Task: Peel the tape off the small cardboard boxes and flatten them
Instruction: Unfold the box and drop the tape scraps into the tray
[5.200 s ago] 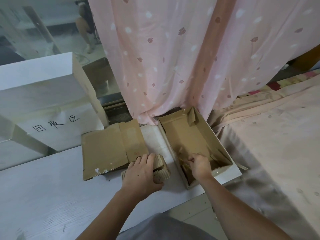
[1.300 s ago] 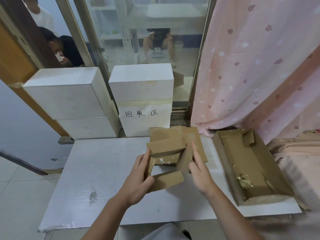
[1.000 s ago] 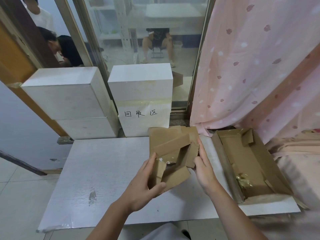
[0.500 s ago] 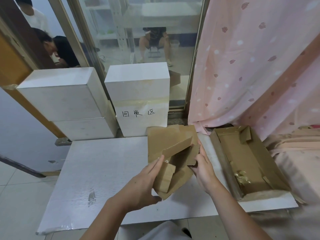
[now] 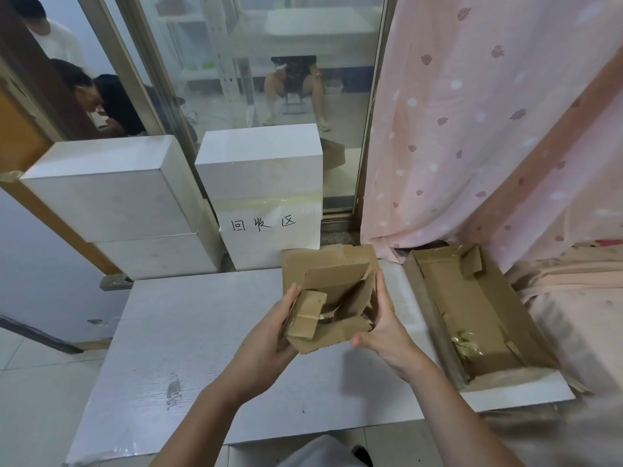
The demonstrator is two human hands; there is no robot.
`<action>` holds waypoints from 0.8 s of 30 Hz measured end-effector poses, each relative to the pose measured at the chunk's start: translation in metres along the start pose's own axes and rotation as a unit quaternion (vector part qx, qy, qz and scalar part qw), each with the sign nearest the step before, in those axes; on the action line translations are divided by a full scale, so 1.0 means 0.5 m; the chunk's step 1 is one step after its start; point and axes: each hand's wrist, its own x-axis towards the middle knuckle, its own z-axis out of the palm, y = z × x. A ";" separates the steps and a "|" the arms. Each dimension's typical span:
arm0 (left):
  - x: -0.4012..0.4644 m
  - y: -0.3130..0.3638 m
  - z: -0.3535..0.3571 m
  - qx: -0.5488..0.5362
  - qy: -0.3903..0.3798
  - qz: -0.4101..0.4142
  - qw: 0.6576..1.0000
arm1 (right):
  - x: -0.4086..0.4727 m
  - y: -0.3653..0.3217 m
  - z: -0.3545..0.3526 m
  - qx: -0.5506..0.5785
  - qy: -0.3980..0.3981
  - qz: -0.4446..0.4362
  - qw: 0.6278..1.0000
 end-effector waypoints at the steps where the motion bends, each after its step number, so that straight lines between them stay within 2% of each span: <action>1: 0.000 0.002 0.000 -0.018 0.004 -0.005 1.000 | -0.001 0.001 -0.002 -0.007 0.000 0.002 1.000; 7: -0.005 0.013 0.004 -0.037 0.039 -0.011 0.999 | 0.005 0.008 -0.014 -0.041 0.012 0.008 0.999; 11: -0.001 0.028 0.006 -0.077 0.073 -0.023 0.994 | 0.012 0.017 -0.004 -0.029 0.079 0.018 0.996; 16: 0.005 0.049 0.011 -0.139 0.157 -0.049 0.976 | 0.018 0.032 0.012 -0.014 0.128 0.024 0.991; 20: 0.020 0.059 0.017 -0.177 0.247 -0.084 0.949 | 0.019 0.032 0.022 -0.016 0.173 0.033 0.984; 22: 0.025 0.055 0.021 -0.172 0.277 -0.089 0.941 | 0.016 0.026 0.028 -0.018 0.206 0.030 0.978; 24: 0.028 0.047 0.022 -0.142 0.276 -0.069 0.948 | 0.016 0.023 0.035 -0.036 0.226 0.020 0.973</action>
